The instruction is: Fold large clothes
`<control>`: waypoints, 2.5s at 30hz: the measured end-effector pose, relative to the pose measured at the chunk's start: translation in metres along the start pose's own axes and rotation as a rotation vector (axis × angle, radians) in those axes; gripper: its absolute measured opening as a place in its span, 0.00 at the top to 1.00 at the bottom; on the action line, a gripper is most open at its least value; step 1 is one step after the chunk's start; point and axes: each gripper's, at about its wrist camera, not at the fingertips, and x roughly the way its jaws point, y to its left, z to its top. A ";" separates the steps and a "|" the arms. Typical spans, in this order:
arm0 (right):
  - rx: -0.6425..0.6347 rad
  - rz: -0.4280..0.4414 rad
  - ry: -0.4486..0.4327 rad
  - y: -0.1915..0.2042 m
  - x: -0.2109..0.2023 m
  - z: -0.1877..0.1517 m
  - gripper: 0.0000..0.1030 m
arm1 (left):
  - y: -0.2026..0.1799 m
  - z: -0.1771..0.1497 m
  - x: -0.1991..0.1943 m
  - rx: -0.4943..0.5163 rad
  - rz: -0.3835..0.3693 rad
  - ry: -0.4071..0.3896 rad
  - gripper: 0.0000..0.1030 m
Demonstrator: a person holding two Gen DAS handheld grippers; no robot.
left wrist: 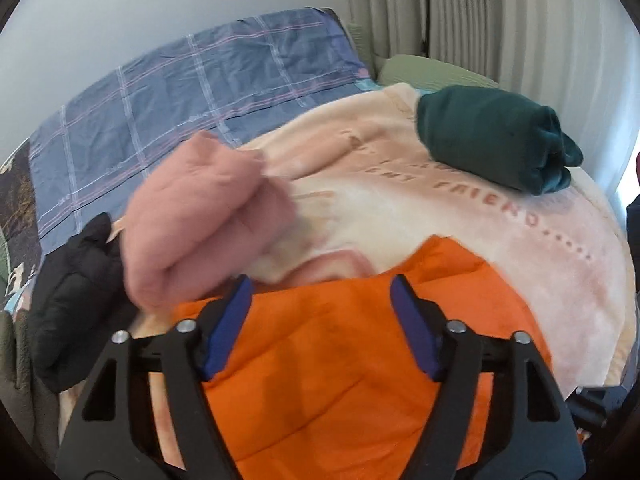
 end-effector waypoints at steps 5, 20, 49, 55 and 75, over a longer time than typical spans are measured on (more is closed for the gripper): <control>-0.014 0.005 -0.009 0.003 -0.001 0.000 0.66 | 0.018 -0.053 0.063 0.061 0.087 0.134 0.33; -0.023 -0.031 0.005 0.007 0.000 -0.003 0.65 | -0.003 -0.046 0.027 0.061 0.133 0.113 0.36; 0.319 0.089 0.048 -0.029 -0.070 -0.035 0.26 | -0.055 -0.071 0.025 0.180 0.130 0.071 0.20; 0.472 0.175 0.146 -0.047 -0.045 -0.044 0.22 | -0.054 -0.071 0.025 0.179 0.128 0.069 0.20; 0.464 0.221 0.175 -0.035 -0.018 -0.030 0.55 | -0.053 -0.069 0.024 0.167 0.120 0.053 0.20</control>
